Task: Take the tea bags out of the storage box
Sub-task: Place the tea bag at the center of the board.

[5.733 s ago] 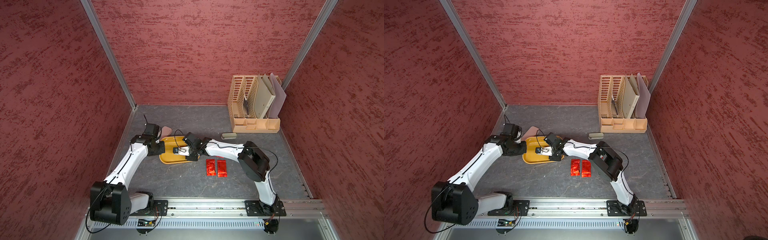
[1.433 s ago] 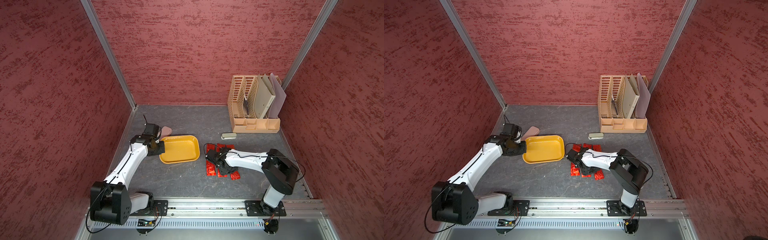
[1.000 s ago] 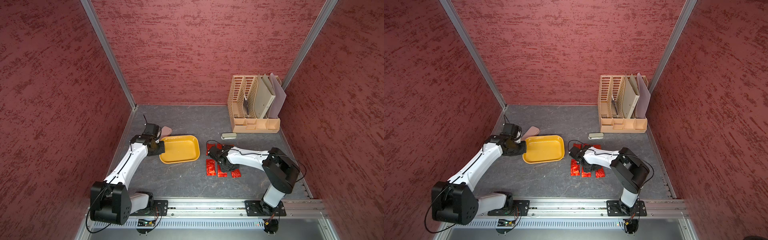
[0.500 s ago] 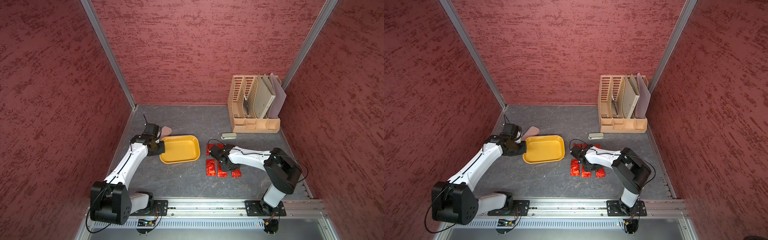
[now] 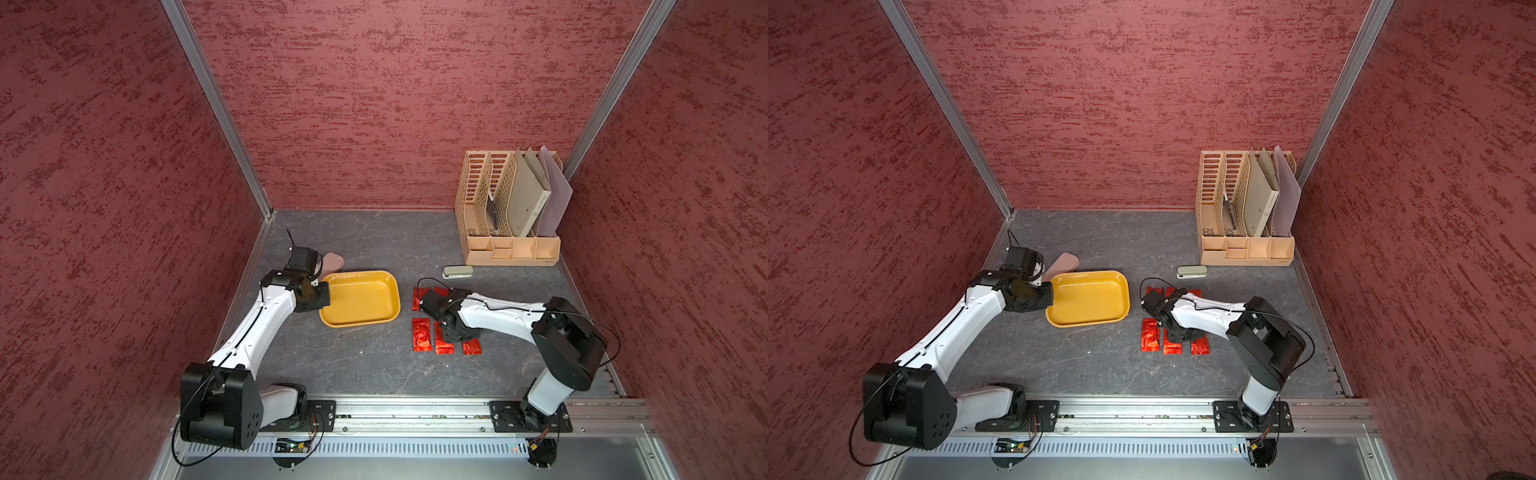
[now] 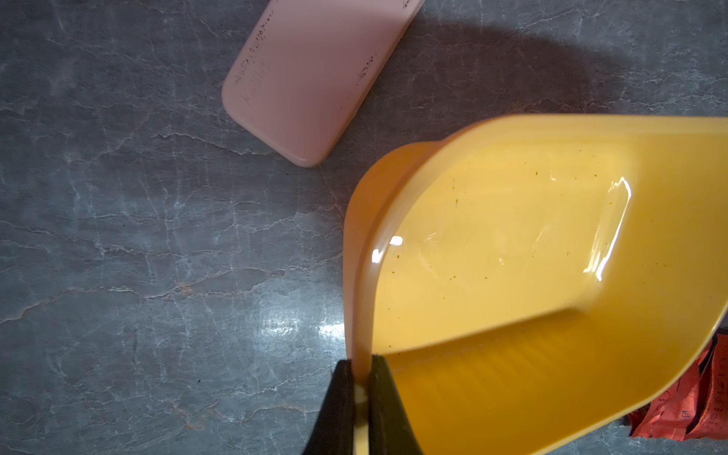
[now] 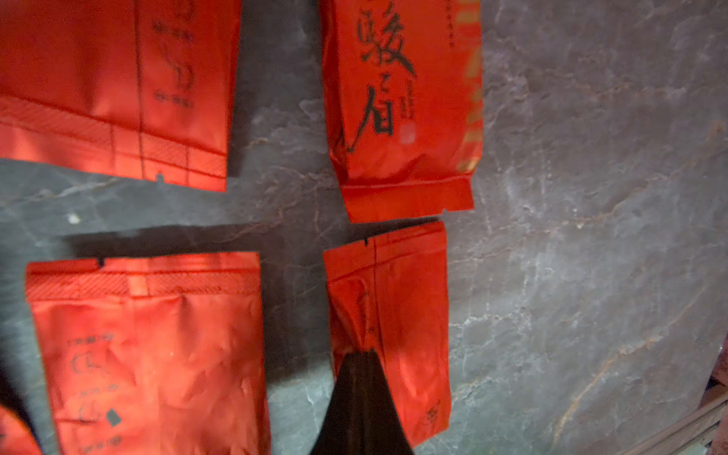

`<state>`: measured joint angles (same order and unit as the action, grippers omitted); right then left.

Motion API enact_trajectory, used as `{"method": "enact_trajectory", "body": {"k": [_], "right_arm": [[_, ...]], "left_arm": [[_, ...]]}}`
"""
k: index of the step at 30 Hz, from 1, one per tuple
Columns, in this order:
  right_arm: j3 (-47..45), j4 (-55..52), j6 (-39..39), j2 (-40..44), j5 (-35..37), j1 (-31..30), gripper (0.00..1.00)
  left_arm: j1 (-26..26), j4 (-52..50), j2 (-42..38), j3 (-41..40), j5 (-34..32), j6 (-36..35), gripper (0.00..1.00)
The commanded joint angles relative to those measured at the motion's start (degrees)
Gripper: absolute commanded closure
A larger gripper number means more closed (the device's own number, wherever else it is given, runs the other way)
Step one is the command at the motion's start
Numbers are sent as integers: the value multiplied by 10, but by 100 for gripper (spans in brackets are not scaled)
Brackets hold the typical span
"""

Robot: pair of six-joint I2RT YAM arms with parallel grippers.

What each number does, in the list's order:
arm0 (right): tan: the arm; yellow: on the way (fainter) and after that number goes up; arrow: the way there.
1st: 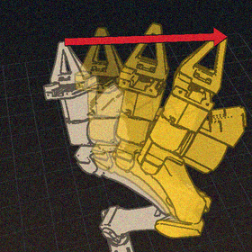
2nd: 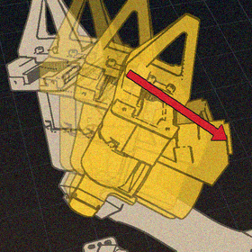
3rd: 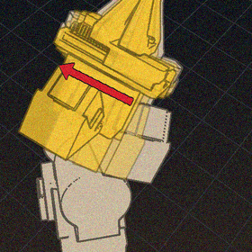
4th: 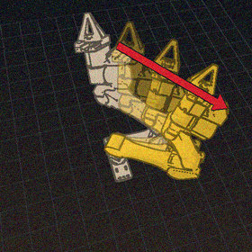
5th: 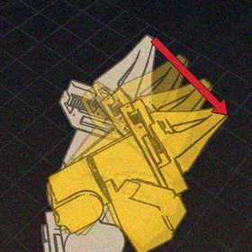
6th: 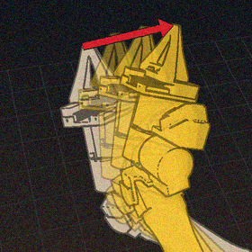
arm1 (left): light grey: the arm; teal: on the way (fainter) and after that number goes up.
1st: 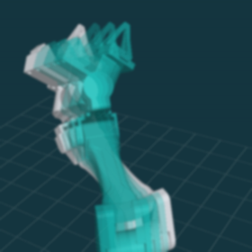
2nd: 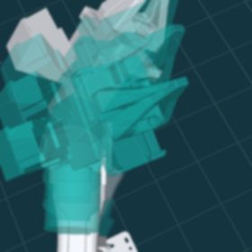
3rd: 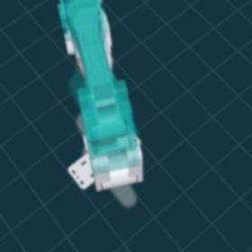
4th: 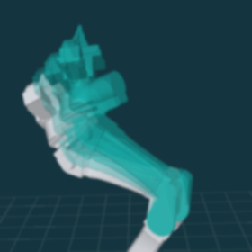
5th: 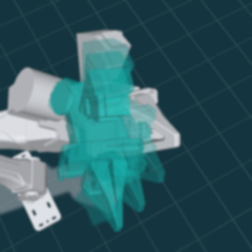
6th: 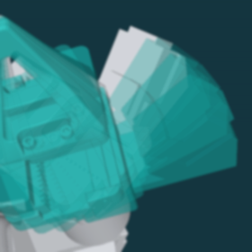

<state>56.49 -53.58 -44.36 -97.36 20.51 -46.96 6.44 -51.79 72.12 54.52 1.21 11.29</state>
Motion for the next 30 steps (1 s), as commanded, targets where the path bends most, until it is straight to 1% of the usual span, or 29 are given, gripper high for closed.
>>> {"method": "enact_trajectory", "body": {"k": [1,7,19,22,24,28,30], "right_arm": [[1,-3,-11,13,-8,4,95],[1,-2,-8,19,-7,4,85],[10,-14,-5,45,-15,4,79],[17,-23,2,70,-23,3,78],[19,-20,18,98,-32,3,75],[31,-5,57,173,-24,4,68],[42,-2,72,197,-19,5,66]], "left_arm": [[-3,7,6,8,5,-2,100],[-3,7,7,8,5,-2,100],[-3,7,6,8,5,-2,100],[-3,8,7,9,5,-1,100],[-3,8,9,9,5,-2,100],[-3,7,15,9,5,0,100],[-3,7,18,9,4,0,100]]}}
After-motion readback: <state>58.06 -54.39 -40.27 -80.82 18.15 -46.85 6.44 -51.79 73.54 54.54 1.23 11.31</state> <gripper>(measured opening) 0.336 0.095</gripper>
